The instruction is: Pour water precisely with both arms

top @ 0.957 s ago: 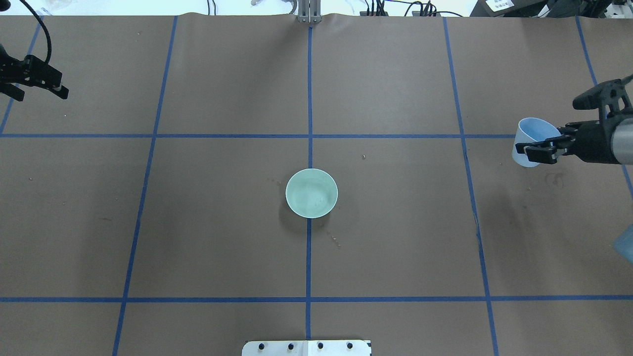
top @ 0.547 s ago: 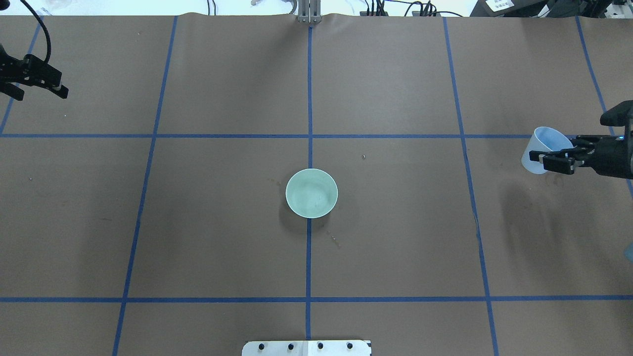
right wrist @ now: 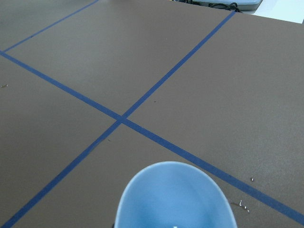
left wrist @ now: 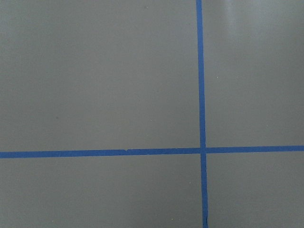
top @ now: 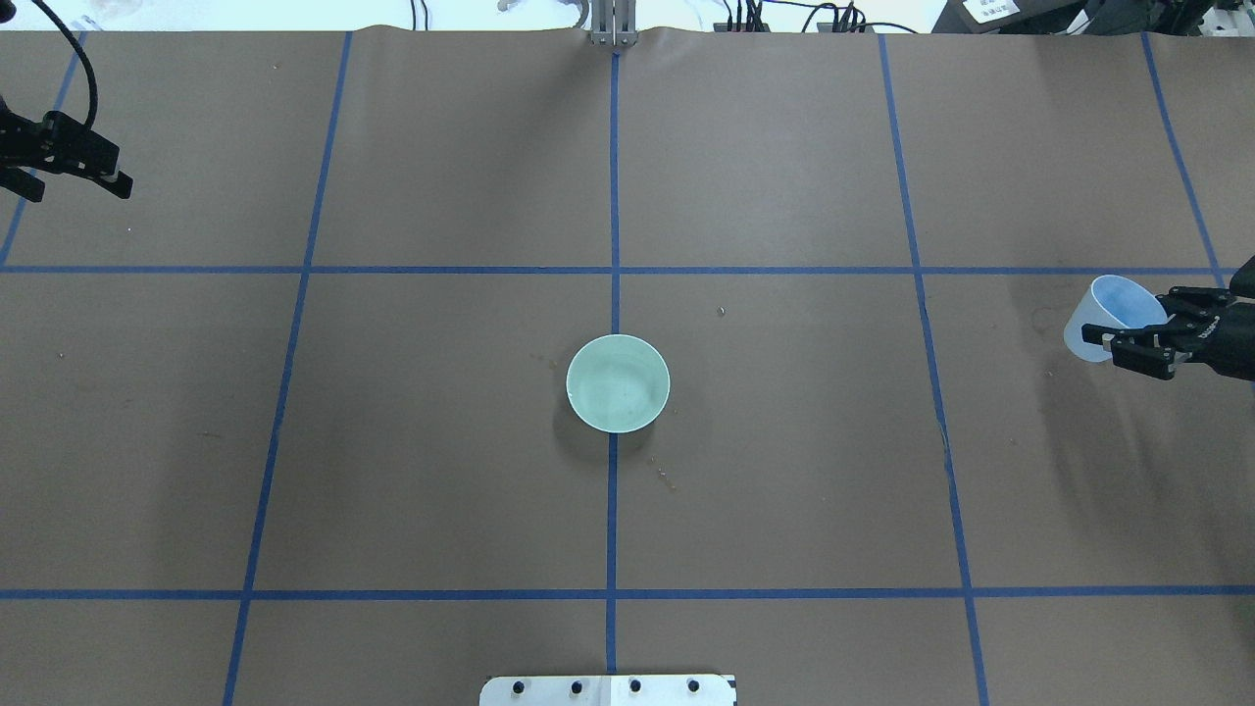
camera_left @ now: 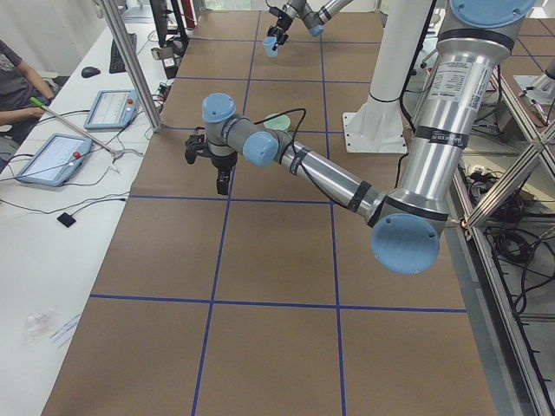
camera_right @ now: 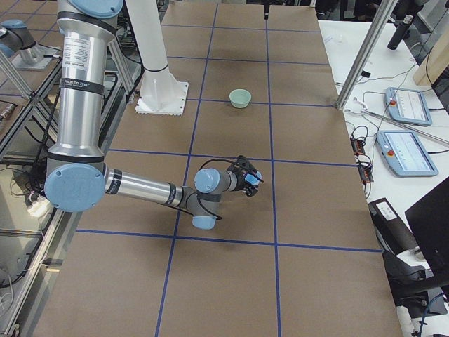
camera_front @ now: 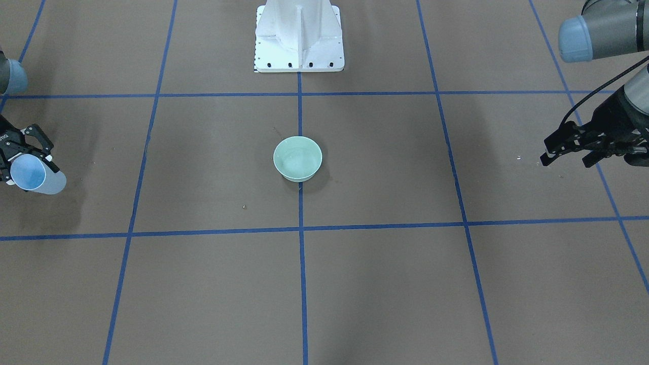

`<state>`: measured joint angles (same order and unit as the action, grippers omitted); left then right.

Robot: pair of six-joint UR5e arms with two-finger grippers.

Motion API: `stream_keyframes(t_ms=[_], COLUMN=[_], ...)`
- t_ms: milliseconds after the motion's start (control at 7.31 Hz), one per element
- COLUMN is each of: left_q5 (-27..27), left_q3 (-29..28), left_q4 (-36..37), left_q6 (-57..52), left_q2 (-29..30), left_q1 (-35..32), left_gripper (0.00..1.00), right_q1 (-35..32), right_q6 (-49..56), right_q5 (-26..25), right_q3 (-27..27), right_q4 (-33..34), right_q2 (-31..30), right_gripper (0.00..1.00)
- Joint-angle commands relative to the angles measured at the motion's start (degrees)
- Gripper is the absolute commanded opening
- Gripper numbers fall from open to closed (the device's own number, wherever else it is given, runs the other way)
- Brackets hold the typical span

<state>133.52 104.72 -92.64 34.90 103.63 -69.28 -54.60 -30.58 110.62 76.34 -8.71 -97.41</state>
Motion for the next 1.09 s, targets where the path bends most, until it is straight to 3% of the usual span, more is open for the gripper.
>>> stream_keyframes(t_ms=[0,137,684,957], left_q5=[-0.01,-0.01,-0.1,-0.1], left_q3=[0.22,0.48,0.83,0.92], left_q4=[0.0,0.0,0.0,0.0], left_q6=[-0.01,-0.01,-0.01,-0.01], left_q2=[-0.09,-0.18,-0.27,-0.27], left_q1=[-0.06,-0.06,-0.15,-0.15], left_gripper=[0.99,0.99,0.99,0.99], right_q1=[0.28,0.72,1.95,2.04], right_q6=[0.97,1.66,1.67,1.67], right_q5=[-0.32,-0.32,-0.58,-0.58], right_q3=[-2.16,-3.46,-3.65,-4.0], right_q4=[-2.53,-2.97,-3.06,-3.06], right_q2=[-0.15,-0.06,-0.15,-0.23], right_gripper=[0.35,0.36,0.59,0.85])
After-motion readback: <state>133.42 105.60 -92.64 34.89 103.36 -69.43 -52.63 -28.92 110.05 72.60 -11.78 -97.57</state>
